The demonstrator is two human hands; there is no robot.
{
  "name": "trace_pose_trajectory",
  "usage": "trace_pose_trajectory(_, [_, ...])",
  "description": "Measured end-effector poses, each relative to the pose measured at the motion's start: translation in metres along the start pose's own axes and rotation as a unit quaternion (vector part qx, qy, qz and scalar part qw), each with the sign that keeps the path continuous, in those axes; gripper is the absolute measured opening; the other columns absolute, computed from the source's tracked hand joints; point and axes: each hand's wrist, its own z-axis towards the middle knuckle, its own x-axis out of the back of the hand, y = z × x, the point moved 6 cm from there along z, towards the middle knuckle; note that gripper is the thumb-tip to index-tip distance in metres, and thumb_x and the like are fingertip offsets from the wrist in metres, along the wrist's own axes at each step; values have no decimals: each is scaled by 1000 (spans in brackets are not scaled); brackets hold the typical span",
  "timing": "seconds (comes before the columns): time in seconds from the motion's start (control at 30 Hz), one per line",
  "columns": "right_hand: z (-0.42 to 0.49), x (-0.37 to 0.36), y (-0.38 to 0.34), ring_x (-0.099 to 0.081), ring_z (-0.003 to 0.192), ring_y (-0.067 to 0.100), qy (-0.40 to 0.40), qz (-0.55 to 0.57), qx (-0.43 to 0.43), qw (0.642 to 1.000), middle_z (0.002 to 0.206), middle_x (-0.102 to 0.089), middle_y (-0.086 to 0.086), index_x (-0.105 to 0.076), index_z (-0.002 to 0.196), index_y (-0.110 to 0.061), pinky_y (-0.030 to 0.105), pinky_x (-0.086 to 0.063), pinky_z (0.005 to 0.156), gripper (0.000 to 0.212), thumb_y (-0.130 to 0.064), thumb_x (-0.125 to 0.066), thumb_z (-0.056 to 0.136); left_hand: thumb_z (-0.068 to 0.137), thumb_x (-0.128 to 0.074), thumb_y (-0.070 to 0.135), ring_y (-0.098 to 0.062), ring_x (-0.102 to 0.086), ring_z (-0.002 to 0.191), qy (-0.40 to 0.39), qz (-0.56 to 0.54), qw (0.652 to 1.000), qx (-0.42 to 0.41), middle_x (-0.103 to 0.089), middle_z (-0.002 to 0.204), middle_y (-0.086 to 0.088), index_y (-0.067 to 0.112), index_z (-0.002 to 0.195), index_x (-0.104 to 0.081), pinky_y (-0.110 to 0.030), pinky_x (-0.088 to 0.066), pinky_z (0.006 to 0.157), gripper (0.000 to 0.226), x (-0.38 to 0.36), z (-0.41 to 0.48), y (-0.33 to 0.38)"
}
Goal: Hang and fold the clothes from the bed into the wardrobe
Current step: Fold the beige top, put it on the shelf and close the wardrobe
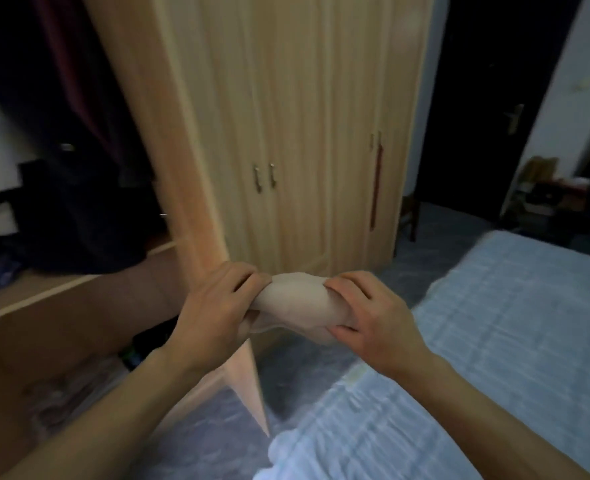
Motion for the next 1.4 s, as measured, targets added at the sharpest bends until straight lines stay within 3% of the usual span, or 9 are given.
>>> trace_pose_trajectory(0.3, [124,-136,-163,-58,100,25,29,91,134,986,113,-57,7,-59,117,-13,35,-52,81,46,-16,-71,73,58,-74,6,-30,-52,92,93,135,981,105,-53,109,-9,10,107,-56,-39,-47,72,52,104,-129,-170])
trace_pose_trajectory(0.47, [171,-208,-232,-56,103,20,-13,127,165,978,117,-55,5,-56,121,-15,30,-50,85,57,-3,-74,68,70,-61,14,-28,-52,92,124,163,966,156,-56,107,-10,13,111,-53,-37,-45,73,41,134,-188,-246])
trace_pose_trajectory(0.57, [199,-247,-252,-54,108,14,-47,156,158,974,122,-51,0,-57,124,-17,24,-47,91,54,-13,-76,73,73,-60,14,-28,-52,90,119,180,958,188,-56,105,-8,11,114,-58,-37,-45,72,41,144,-208,-287])
trace_pose_trajectory(0.63, [220,-277,-259,-54,109,14,-60,172,156,971,123,-51,-1,-57,125,-19,28,-49,90,53,-18,-75,75,72,-64,10,-28,-52,86,116,196,950,212,-55,100,-6,10,115,-61,-37,-44,68,43,145,-216,-316])
trace_pose_trajectory(0.83, [294,-368,-280,-54,107,11,-76,244,167,952,121,-50,-5,-58,125,-21,23,-48,85,58,-12,-77,71,84,-56,16,-30,-57,94,107,242,922,282,-60,108,-7,10,115,-64,-44,-51,70,33,141,-228,-406])
trace_pose_trajectory(1.07, [386,-453,-313,-54,109,5,-135,369,207,896,120,-51,-12,-56,125,-26,28,-50,88,52,-20,-76,78,89,-55,28,-21,-60,102,93,264,888,364,-66,113,-2,14,123,-65,-35,-54,77,37,173,-227,-490])
trace_pose_trajectory(1.17, [417,-486,-333,-54,110,7,-142,399,225,877,118,-53,-11,-56,125,-24,28,-48,91,52,-22,-78,78,90,-54,34,-22,-63,102,95,259,877,394,-67,114,-2,15,124,-64,-36,-56,76,40,186,-233,-523])
trace_pose_trajectory(1.4, [465,-573,-384,-53,112,12,-159,396,264,865,121,-53,-5,-53,128,-26,26,-46,94,54,-27,-78,80,90,-61,24,-20,-63,96,118,262,856,430,-64,115,0,18,123,-60,-36,-55,70,34,188,-270,-608])
